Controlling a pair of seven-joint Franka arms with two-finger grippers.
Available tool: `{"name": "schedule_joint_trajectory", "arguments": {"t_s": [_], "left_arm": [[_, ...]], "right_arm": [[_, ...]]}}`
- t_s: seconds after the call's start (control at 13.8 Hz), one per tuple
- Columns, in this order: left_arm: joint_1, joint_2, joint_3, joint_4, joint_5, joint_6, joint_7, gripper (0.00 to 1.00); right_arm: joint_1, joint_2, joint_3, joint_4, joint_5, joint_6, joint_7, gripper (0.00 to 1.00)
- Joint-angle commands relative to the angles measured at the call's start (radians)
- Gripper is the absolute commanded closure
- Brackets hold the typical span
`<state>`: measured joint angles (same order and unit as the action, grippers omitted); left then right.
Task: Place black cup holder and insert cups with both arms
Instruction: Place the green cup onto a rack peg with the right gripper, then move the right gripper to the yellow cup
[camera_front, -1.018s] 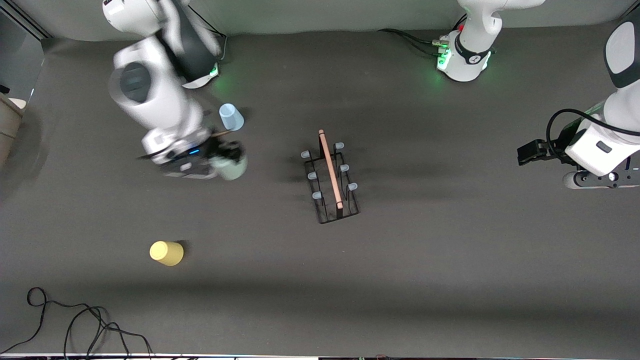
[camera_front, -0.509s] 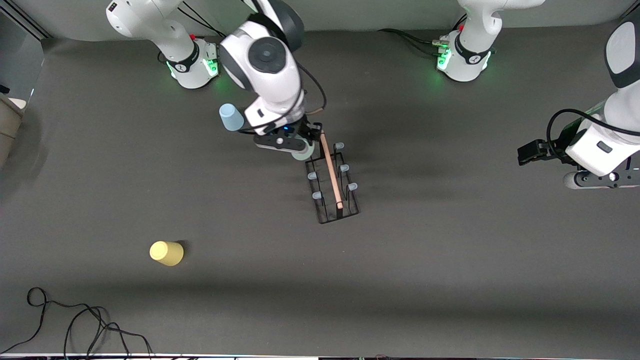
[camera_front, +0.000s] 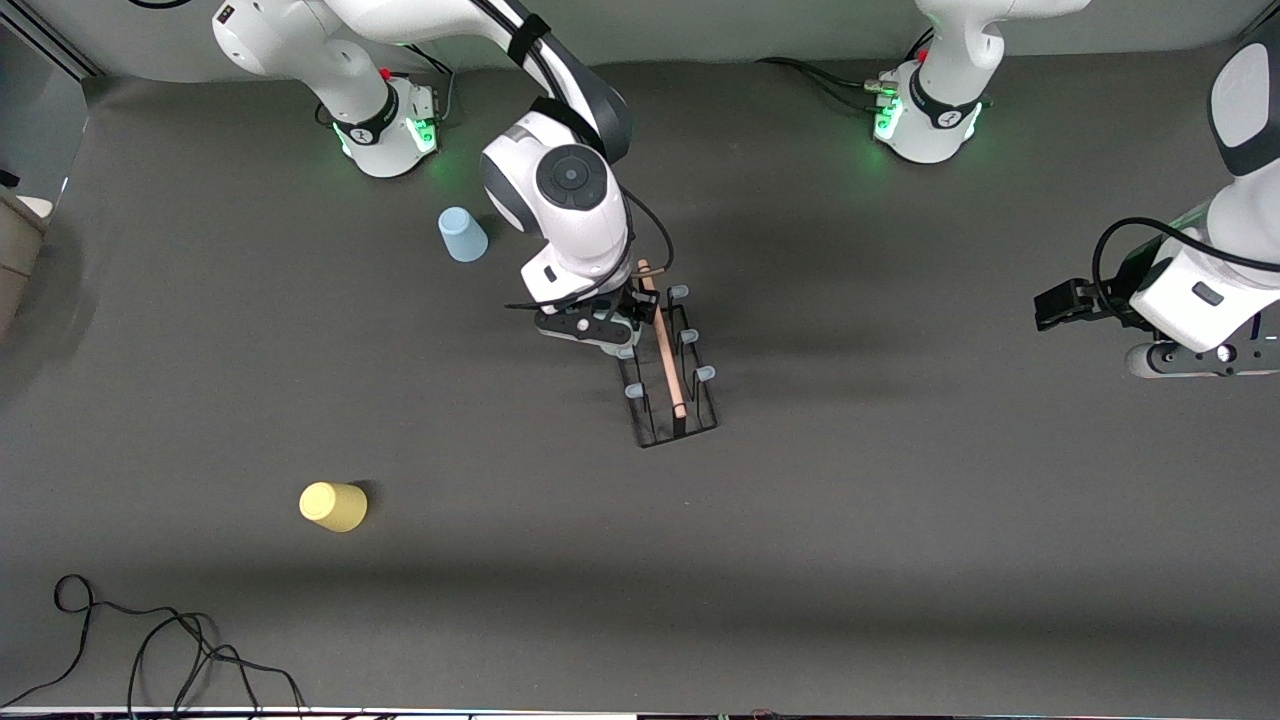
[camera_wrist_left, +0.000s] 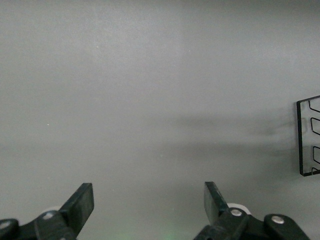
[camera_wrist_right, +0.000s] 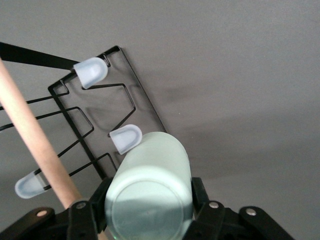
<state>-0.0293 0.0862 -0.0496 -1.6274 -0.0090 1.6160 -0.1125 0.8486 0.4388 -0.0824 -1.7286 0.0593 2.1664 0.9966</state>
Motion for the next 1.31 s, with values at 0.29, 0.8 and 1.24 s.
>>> {"name": "schedule_joint_trajectory", "arguments": {"t_s": [0.29, 0.8, 1.24], "left_arm": [[0.006, -0.020, -0.006, -0.012, 0.000, -0.005, 0.007, 0.01], [0.006, -0.022, -0.006, -0.012, 0.000, -0.005, 0.007, 0.01], [0.006, -0.022, -0.006, -0.012, 0.000, -0.007, 0.007, 0.01]], "right_arm": [[-0.020, -0.090, -0.028, 0.098, -0.010, -0.190, -0.010, 0.00], [-0.256, -0.108, -0.118, 0.152, -0.006, -0.318, -0.551, 0.00], [-0.489, -0.055, -0.120, -0.034, -0.006, -0.002, -0.906, 0.00]]}}
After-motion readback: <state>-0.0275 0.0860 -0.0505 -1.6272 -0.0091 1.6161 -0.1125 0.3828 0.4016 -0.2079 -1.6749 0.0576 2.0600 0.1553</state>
